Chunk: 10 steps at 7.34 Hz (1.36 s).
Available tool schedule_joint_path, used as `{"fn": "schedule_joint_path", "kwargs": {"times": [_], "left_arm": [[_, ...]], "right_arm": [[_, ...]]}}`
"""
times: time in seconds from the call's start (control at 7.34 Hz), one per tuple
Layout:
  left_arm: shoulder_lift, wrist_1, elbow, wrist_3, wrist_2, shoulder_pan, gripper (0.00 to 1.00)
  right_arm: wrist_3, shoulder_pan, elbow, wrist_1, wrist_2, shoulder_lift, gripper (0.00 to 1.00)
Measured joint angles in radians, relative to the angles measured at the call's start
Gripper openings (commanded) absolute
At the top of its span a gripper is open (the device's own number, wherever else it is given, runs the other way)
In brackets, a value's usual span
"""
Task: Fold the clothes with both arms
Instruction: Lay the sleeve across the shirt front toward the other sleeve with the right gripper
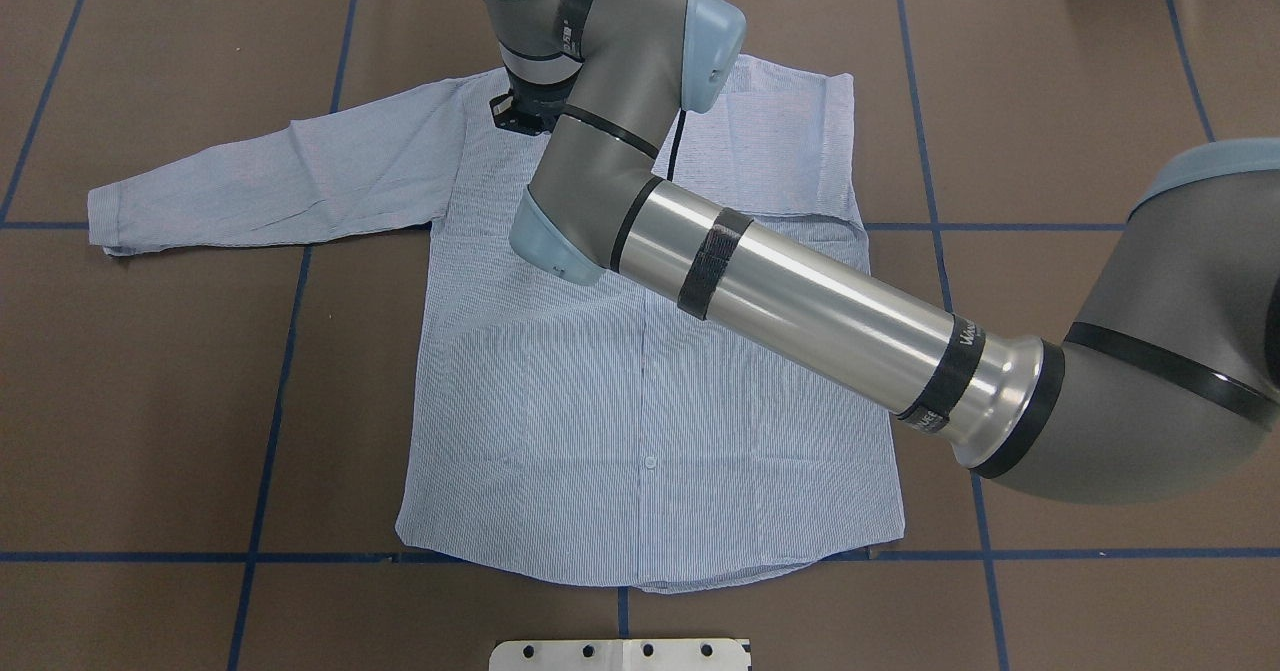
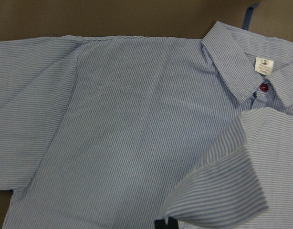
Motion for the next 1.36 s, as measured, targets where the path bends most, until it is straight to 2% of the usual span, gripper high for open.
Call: {"fn": "schedule_joint_path", "kwargs": {"times": [0.55, 0.68, 0.82, 1.36], "left_arm": [[-0.002, 0.000, 0.004, 0.000, 0.000, 0.000, 0.99], [-0.002, 0.000, 0.005, 0.001, 0.000, 0.000, 0.99], [-0.004, 0.000, 0.007, 0.001, 0.001, 0.000, 0.99], [-0.010, 0.000, 0.019, -0.004, 0.002, 0.000, 0.99]], "right_arm": [[0.000, -0.053, -0.056, 0.101, -0.046, -0.003, 0.00], [0.000, -0.064, -0.070, 0.124, -0.048, -0.005, 0.97], [0.000, -0.072, -0.077, 0.142, -0.053, -0.005, 1.00], [0.009, -0.100, -0.075, 0.177, -0.105, 0.001, 1.00]]}}
